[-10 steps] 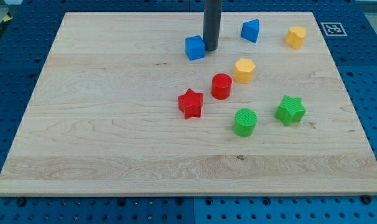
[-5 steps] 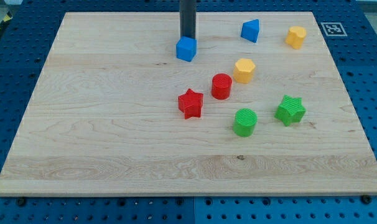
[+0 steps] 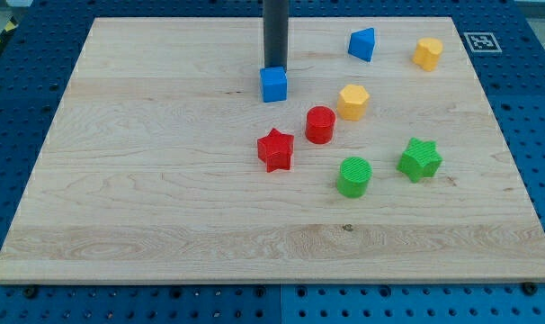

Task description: Push the cube parallel to the hexagon

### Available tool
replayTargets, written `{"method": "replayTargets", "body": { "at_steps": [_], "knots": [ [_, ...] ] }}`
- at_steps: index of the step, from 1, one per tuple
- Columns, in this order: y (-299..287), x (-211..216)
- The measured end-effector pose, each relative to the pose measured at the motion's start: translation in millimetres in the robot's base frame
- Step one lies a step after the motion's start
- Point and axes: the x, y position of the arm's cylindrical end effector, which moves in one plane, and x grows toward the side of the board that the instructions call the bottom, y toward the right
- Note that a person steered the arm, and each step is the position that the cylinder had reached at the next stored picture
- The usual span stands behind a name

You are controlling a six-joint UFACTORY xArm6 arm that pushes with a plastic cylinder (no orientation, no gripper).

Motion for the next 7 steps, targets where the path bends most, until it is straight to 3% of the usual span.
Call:
{"method": "replayTargets", "body": {
  "at_steps": [4,7],
  "knots": [
    [-16.3,3.7],
    [8.3,22.3]
  ]
}}
